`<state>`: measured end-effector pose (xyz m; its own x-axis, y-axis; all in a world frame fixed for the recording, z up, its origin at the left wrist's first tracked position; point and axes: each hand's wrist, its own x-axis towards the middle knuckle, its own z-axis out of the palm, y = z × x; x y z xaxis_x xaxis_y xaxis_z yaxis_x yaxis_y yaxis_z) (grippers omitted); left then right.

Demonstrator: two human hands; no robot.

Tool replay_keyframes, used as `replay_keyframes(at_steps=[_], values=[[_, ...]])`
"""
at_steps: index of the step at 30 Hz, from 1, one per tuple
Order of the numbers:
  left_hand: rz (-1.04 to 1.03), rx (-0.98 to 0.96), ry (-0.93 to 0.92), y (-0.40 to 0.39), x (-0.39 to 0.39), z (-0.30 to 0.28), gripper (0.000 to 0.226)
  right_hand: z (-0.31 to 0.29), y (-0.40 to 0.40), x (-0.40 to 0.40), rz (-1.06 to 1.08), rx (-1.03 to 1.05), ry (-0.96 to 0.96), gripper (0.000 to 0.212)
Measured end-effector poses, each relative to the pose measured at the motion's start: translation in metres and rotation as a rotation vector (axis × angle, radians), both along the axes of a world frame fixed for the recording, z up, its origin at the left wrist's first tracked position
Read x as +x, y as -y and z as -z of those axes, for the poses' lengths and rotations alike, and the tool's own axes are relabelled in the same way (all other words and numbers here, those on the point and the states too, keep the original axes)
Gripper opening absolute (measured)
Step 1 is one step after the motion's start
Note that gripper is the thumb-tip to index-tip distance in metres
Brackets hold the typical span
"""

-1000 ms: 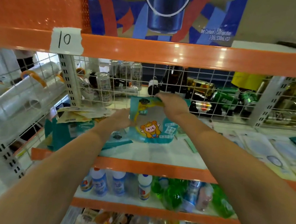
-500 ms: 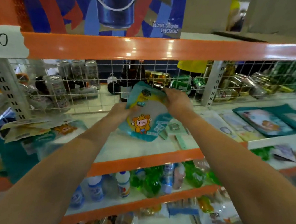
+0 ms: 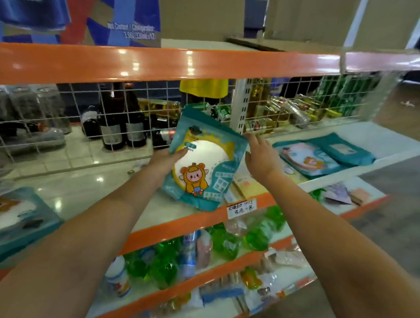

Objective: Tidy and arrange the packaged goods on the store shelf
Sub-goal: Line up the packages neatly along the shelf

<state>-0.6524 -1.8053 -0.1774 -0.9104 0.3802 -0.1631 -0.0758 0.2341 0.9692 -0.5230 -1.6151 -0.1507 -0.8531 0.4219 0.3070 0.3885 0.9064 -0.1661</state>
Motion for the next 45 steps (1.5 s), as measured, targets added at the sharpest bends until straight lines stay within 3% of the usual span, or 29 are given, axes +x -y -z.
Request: replay_keyframes(at_steps=[12,20,25,29,32,45], values=[[0.037,0.089,0.08,-0.155,0.028,0.009,0.041,0.016,-0.139,0.055,0.213,-0.055,0.065,0.049],[-0.032,0.115,0.258,-0.245,0.042,0.026,0.056,0.036,-0.208,0.094,0.287,-0.066,0.105,0.046],[0.008,0.091,0.335,-0.294,0.046,0.032,0.051,0.05,-0.238,0.105,0.37,-0.092,0.161,0.045],[0.037,0.03,0.332,-0.334,0.034,0.038,0.066,0.053,-0.258,0.108,0.438,-0.077,0.186,0.045],[0.096,0.021,0.324,-0.363,0.026,0.038,0.058,0.051,-0.276,0.105,0.472,-0.085,0.186,0.044],[0.142,-0.089,0.272,-0.456,0.0,0.059,0.063,0.053,-0.341,0.092,0.547,-0.067,0.235,0.044]])
